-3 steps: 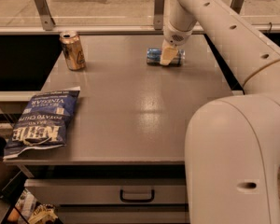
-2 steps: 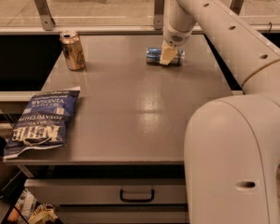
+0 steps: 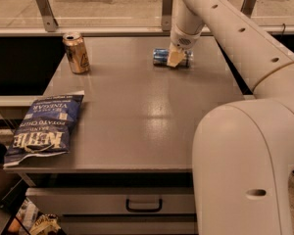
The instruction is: Place redbull can upright
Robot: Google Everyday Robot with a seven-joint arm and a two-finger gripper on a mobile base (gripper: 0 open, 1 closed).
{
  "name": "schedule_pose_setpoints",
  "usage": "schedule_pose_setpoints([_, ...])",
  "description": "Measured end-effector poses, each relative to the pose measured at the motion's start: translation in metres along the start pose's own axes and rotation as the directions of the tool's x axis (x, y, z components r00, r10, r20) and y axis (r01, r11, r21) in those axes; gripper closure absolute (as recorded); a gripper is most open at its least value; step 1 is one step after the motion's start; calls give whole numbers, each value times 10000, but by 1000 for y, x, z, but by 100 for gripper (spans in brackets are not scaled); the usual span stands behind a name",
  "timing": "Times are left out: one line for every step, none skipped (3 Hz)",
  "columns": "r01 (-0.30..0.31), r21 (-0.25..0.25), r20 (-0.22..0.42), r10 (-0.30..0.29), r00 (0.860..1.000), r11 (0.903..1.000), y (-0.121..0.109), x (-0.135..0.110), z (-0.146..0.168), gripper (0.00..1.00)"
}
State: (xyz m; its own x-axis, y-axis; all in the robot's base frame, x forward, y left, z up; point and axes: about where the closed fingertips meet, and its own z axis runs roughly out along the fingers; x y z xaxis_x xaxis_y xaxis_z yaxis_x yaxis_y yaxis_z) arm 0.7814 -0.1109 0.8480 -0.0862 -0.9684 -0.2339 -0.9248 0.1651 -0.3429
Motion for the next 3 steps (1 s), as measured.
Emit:
schedule_pose_setpoints([10, 93, -18, -10, 10000, 10000, -7, 8, -11, 100])
schedule_pose_setpoints([-29, 310, 83, 27, 10000, 9995, -17, 22, -29, 100])
schedule_pose_setpoints([-128, 540, 194, 118, 9997, 9985, -22, 32, -45, 100])
